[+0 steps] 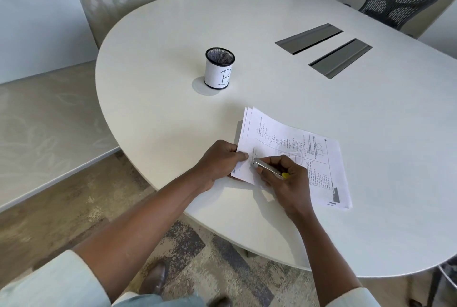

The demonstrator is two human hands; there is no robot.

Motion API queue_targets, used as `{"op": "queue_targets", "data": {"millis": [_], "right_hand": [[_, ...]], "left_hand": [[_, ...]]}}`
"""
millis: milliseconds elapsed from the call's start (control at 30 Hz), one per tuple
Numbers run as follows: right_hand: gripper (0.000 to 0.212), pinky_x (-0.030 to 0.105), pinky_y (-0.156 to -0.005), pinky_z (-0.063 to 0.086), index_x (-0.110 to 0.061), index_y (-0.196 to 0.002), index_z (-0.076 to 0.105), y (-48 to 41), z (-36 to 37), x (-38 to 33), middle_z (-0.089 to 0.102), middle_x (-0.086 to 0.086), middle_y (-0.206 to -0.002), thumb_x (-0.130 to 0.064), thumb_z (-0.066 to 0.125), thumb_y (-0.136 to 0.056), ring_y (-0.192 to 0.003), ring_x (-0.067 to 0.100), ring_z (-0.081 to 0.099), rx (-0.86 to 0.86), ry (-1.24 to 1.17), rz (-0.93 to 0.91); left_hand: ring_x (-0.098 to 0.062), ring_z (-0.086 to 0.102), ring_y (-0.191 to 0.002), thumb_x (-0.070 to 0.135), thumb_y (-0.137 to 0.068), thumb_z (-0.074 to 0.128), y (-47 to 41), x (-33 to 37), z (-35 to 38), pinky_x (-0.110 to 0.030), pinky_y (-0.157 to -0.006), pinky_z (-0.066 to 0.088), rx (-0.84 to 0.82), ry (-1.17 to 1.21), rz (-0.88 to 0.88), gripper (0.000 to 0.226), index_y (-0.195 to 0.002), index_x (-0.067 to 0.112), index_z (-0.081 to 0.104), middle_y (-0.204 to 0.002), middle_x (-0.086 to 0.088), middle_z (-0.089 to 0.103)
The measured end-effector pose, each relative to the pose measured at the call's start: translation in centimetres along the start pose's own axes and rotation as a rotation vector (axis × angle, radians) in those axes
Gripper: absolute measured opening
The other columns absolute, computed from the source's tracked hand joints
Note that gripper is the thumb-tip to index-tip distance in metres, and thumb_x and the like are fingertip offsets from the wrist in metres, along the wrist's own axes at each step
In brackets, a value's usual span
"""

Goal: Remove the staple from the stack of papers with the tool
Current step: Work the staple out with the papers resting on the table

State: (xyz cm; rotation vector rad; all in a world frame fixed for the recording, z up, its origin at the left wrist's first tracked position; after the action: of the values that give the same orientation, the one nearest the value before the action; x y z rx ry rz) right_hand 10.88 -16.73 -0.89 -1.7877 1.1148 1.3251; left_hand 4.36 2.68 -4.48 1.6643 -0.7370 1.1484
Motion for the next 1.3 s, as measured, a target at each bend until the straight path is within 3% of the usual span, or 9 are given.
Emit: {"op": "queue_targets", "data": {"millis": [133, 333, 600, 700, 800, 900, 1000, 1167, 1300], "right_hand": [[0.013, 0.042, -0.078, 0.06, -0.022, -0.099, 0.082, 0.16, 0.38, -0.09, 0.083, -0.004, -0.094, -0.013, 0.088, -0.092, -0.082, 0.021, 0.073, -0.012, 0.063, -0.057], [0.013, 0.045, -0.077, 0.058, -0.023, -0.1, 0.08, 0.19, 0.49, -0.11, 0.081, -0.003, -0.093, -0.015, 0.088, -0.092, -0.087, 0.035, 0.07, 0.003, 0.11, -0.107], [0.016, 0.03, -0.076, 0.054, -0.023, -0.101, 0.08, 0.18, 0.75, -0.21, 0.08, -0.005, -0.096, -0.011, 0.086, -0.094, -0.085, 0.023, 0.071, -0.025, 0.127, -0.134], [0.015, 0.032, -0.076, 0.055, -0.024, -0.102, 0.079, 0.13, 0.81, 0.02, 0.08, -0.005, -0.096, -0.012, 0.085, -0.094, -0.083, 0.022, 0.071, -0.033, 0.107, -0.111], [0.014, 0.038, -0.077, 0.057, -0.023, -0.105, 0.08, 0.0, 0.89, -0.22, 0.08, -0.002, -0.098, -0.015, 0.085, -0.095, -0.085, 0.025, 0.072, -0.029, 0.115, -0.136], [0.014, 0.043, -0.079, 0.058, -0.021, -0.107, 0.08, -0.1, 0.97, -0.35, 0.08, -0.004, -0.099, -0.014, 0.085, -0.096, -0.086, 0.029, 0.073, -0.028, 0.139, -0.158], [0.014, 0.034, -0.079, 0.056, -0.02, -0.105, 0.081, 0.11, 0.76, -0.46, 0.081, -0.005, -0.098, -0.012, 0.086, -0.094, -0.088, 0.025, 0.072, -0.024, 0.118, -0.154], [0.013, 0.028, -0.077, 0.054, -0.02, -0.102, 0.081, 0.16, 0.71, -0.54, 0.081, -0.003, -0.097, -0.012, 0.087, -0.093, -0.089, 0.025, 0.072, -0.034, 0.097, -0.141], [0.014, 0.027, -0.078, 0.054, -0.018, -0.102, 0.081, 0.2, 0.78, -0.5, 0.081, -0.002, -0.098, -0.009, 0.086, -0.093, -0.09, 0.026, 0.072, -0.04, 0.077, -0.127]], "left_hand": [[-0.022, 0.065, -0.079, 0.03, -0.09, 0.074, 0.28, -0.08, 0.1, -0.035, -0.076, 0.05, 0.002, 0.001, 0.017, 0.039, -0.105, -0.005, 0.08, -0.088, -0.016, 0.077], [-0.021, 0.062, -0.074, 0.027, -0.095, 0.074, 0.21, -0.14, 0.03, -0.033, -0.073, 0.047, 0.013, -0.024, 0.017, 0.034, -0.104, -0.006, 0.079, -0.084, -0.012, 0.074], [-0.023, 0.065, -0.076, 0.028, -0.092, 0.075, 0.17, -0.13, 0.04, -0.034, -0.075, 0.051, -0.007, -0.031, -0.002, 0.042, -0.107, -0.011, 0.076, -0.088, -0.017, 0.075], [-0.018, 0.064, -0.066, 0.019, -0.1, 0.073, -0.22, -0.37, 0.02, -0.028, -0.072, 0.049, -0.006, -0.089, -0.007, 0.029, -0.082, -0.003, 0.079, -0.079, -0.018, 0.08], [-0.005, 0.049, -0.044, 0.016, -0.103, 0.07, -0.06, -0.24, 0.16, -0.018, -0.053, 0.04, 0.004, -0.145, -0.006, 0.043, -0.061, 0.011, 0.066, -0.049, 0.009, 0.057], [-0.011, 0.049, -0.053, 0.019, -0.103, 0.072, 0.01, -0.26, 0.31, -0.022, -0.056, 0.038, 0.019, -0.12, 0.018, 0.032, -0.076, 0.001, 0.071, -0.059, 0.003, 0.054], [-0.02, 0.049, -0.064, 0.021, -0.101, 0.073, 0.21, -0.22, 0.17, -0.03, -0.065, 0.038, 0.047, -0.108, 0.047, 0.035, -0.083, -0.008, 0.068, -0.07, -0.004, 0.055], [-0.009, 0.046, -0.048, 0.019, -0.098, 0.074, 0.07, -0.37, -0.21, -0.019, -0.049, 0.036, 0.071, -0.118, 0.048, 0.034, -0.094, -0.014, 0.07, -0.065, -0.003, 0.053], [-0.019, 0.061, -0.072, 0.032, -0.089, 0.073, 0.26, -0.14, -0.08, -0.03, -0.069, 0.046, 0.038, -0.074, 0.051, 0.045, -0.105, -0.01, 0.074, -0.083, -0.007, 0.067]]}}
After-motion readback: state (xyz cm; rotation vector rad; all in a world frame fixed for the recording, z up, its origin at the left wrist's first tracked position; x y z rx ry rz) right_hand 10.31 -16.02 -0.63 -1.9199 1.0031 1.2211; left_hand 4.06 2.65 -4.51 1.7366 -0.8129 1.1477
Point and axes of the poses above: each hand's wrist, its own y-axis away from the middle knuckle, its own z-axis out of the palm, x = y × z, the point moved 9 cm from there along -y, towards the middle knuckle
